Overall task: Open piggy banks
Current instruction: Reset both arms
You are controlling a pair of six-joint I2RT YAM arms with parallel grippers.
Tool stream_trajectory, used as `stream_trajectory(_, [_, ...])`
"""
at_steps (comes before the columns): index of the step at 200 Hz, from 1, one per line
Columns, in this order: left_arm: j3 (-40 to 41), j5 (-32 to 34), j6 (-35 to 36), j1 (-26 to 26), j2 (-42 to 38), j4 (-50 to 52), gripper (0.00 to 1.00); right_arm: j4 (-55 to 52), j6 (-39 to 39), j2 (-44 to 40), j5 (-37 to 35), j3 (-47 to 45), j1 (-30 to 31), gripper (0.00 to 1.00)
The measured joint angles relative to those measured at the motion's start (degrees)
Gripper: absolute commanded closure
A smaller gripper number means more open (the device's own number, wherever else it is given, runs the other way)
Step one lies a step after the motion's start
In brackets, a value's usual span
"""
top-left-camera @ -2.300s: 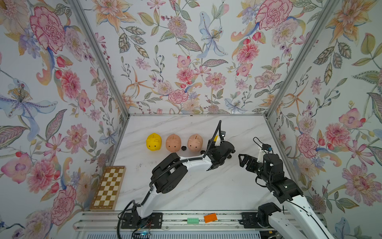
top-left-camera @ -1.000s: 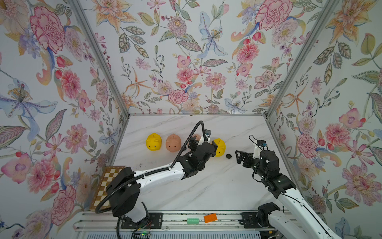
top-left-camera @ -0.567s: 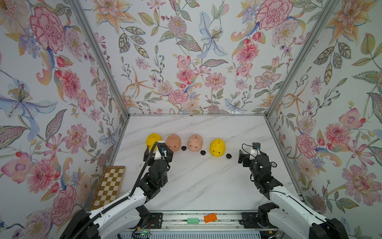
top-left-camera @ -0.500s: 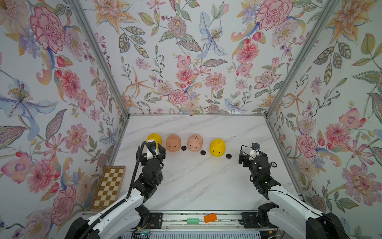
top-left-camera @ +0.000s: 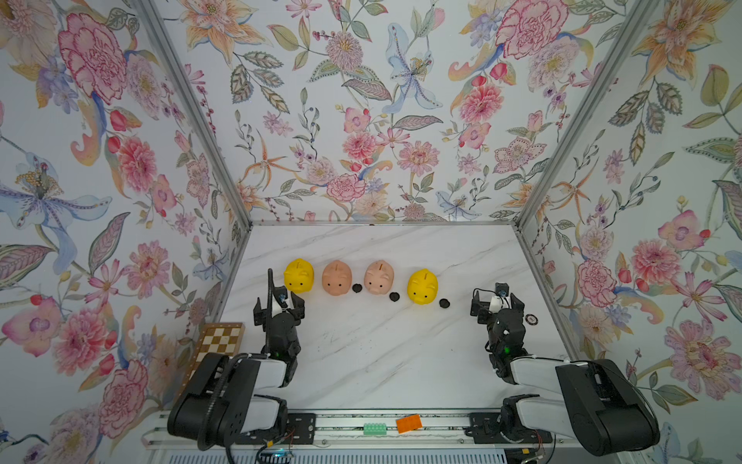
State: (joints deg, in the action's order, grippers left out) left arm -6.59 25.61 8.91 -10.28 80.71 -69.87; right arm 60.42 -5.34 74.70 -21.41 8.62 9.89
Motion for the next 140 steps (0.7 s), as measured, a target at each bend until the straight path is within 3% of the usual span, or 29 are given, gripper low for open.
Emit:
stream_trajectory(28, [0.0,-8.1,-0.9,3.6,10.6,-10.0,0.01,7.0,0.9,4.5,2.1,-0.1,-3.4,0.01])
stream_trajectory(69, [-1.2,-13.5,-1.3,4.3,11.2,-11.3,0.01,19.3,2.5,16.3,4.8,-1.6,-5.8,0.01])
stream_trajectory(140, [-3.6,-14.7,-1.5,4.3,11.2,-9.4,0.01,10.4,7.0,14.6,7.5,6.2,-10.0,0.01])
